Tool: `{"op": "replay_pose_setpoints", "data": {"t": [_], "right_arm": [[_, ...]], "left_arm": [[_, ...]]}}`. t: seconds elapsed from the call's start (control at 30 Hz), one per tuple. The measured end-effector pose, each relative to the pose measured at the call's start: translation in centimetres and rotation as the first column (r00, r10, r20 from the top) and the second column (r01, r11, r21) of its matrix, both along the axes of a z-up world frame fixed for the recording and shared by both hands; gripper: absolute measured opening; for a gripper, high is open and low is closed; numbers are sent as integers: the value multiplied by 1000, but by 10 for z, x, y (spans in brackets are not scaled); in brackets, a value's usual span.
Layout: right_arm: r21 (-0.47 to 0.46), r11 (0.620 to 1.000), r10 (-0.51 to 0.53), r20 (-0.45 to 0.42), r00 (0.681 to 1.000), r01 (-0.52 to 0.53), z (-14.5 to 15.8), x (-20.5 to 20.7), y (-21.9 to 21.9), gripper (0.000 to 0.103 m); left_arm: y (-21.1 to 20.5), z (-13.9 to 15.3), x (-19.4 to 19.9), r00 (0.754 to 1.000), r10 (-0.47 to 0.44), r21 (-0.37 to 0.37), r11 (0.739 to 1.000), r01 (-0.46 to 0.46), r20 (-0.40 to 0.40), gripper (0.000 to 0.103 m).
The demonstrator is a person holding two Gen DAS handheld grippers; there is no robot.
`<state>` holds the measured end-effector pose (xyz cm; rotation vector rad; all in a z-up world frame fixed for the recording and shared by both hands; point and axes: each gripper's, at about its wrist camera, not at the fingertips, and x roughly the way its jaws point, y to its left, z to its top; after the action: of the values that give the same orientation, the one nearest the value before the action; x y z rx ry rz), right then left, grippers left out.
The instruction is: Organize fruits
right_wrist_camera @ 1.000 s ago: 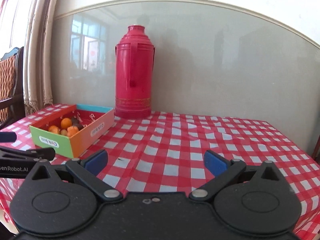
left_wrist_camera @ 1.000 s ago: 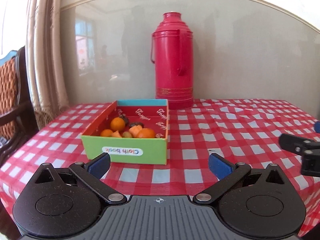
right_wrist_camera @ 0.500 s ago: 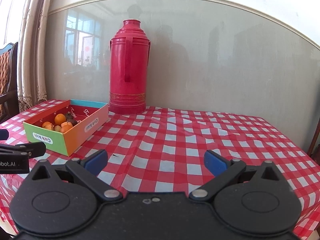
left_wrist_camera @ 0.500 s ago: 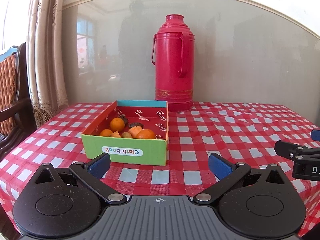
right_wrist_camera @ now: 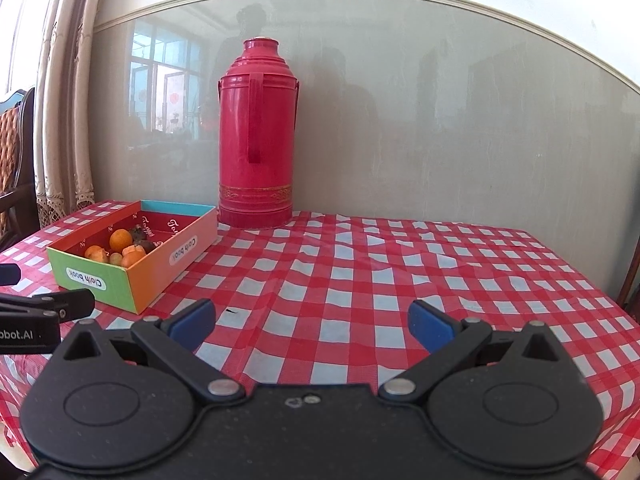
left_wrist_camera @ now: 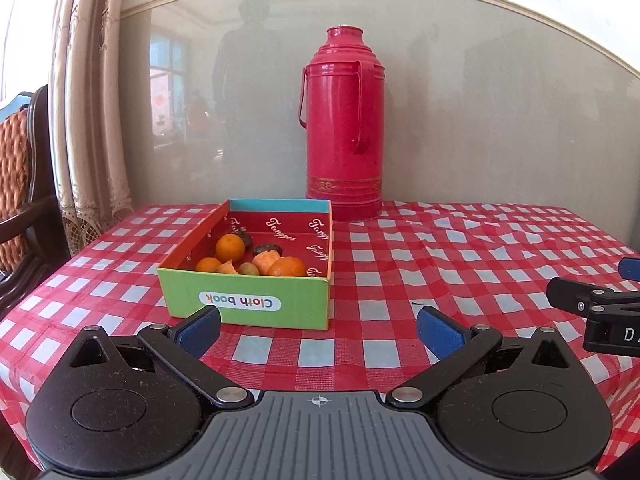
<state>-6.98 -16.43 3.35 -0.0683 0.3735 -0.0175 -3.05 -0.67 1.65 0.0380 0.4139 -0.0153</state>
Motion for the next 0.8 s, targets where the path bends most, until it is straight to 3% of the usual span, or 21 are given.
{"op": "replay_pose_setpoints", "data": {"t": [0.8], "right_arm": [[-3, 1000, 1, -1, 1000, -1, 0, 1, 1, 97]], "left_arm": [[-1, 1, -2, 1000, -4, -3, 1000, 4, 0, 103]]}}
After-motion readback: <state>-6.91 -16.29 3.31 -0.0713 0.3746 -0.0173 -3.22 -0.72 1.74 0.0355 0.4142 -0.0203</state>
